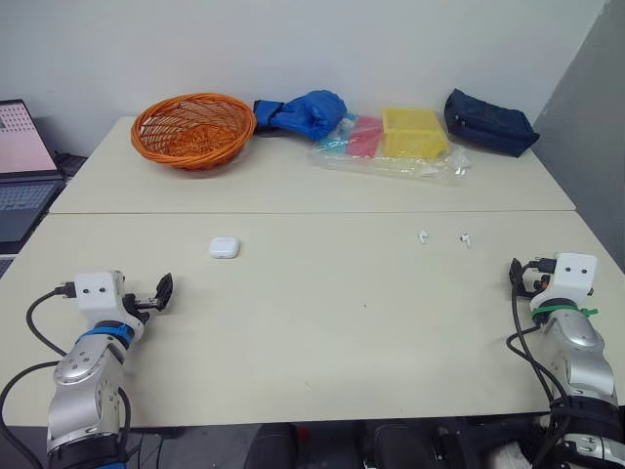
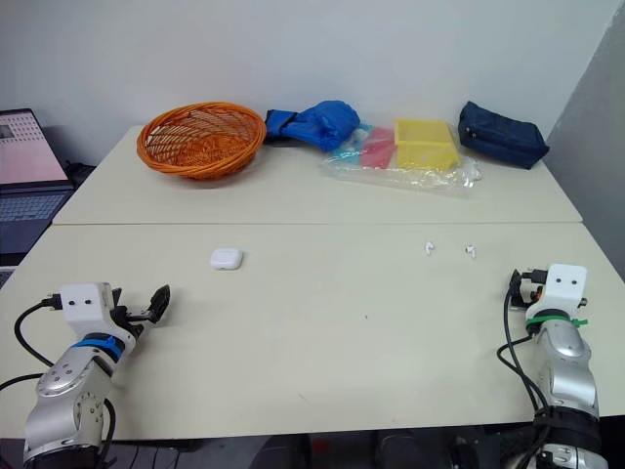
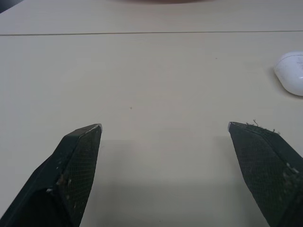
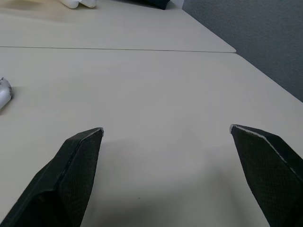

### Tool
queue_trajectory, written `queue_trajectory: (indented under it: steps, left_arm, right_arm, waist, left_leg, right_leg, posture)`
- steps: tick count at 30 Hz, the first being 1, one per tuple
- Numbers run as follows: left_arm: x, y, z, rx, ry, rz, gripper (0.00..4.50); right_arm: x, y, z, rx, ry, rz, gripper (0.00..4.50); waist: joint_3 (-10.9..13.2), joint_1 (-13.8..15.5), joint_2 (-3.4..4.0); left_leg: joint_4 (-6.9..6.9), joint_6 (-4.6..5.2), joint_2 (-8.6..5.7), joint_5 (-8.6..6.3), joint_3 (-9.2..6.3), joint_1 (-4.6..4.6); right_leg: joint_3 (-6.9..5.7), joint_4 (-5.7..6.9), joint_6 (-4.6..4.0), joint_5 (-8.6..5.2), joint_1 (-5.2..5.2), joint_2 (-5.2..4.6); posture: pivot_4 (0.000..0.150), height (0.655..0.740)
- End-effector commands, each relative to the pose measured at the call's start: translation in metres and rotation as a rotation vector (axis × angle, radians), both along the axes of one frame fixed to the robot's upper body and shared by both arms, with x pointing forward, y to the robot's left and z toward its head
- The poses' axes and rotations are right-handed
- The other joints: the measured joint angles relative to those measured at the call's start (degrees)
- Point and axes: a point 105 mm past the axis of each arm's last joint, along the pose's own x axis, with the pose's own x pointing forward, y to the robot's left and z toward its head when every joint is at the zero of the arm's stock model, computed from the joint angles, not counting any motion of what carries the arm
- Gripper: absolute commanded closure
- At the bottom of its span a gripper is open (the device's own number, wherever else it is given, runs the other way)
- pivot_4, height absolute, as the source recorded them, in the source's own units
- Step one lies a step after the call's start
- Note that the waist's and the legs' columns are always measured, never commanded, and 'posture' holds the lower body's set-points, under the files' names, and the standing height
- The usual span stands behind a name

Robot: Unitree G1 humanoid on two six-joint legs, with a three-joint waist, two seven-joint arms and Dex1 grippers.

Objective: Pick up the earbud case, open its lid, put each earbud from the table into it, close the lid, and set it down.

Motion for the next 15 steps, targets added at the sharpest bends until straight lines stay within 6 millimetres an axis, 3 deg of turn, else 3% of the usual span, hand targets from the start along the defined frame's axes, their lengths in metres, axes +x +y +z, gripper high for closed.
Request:
queue_trajectory:
  steps: [1,7,15]
  left_arm:
    - [-0.001,0.003,0.017,0.034,-0.059,0.005,0.03]
    - [0.003,-0.011,0.021,0.032,-0.079,-0.047,0.03]
    - [0.003,-0.014,0.020,0.023,-0.083,-0.041,0.03]
  right_arm:
    - [0.001,0.000,0.018,-0.035,-0.051,0.012,0.00]
    - [0.004,0.004,0.020,-0.038,-0.054,0.030,0.00]
    - [0.008,0.005,0.024,-0.049,-0.063,0.036,0.00]
  waist:
    - [0.0,0.0,0.00]
    - [0.0,0.0,0.00]
    - [0.0,0.0,0.00]
  left_leg:
    - [0.00,0.00,0.00,0.00,0.00,0.00]
    - [0.00,0.00,0.00,0.00,0.00,-0.01]
    - [0.00,0.00,-0.01,0.00,0.00,0.00]
  right_leg:
    - [0.00,0.00,0.00,0.00,0.00,0.00]
    - [0.00,0.00,0.00,0.00,0.00,0.00]
    - [0.00,0.01,0.00,0.00,0.00,0.01]
  posture:
    - [0.150,0.7400]
    - [0.150,0.7400]
    - [0.150,0.7400]
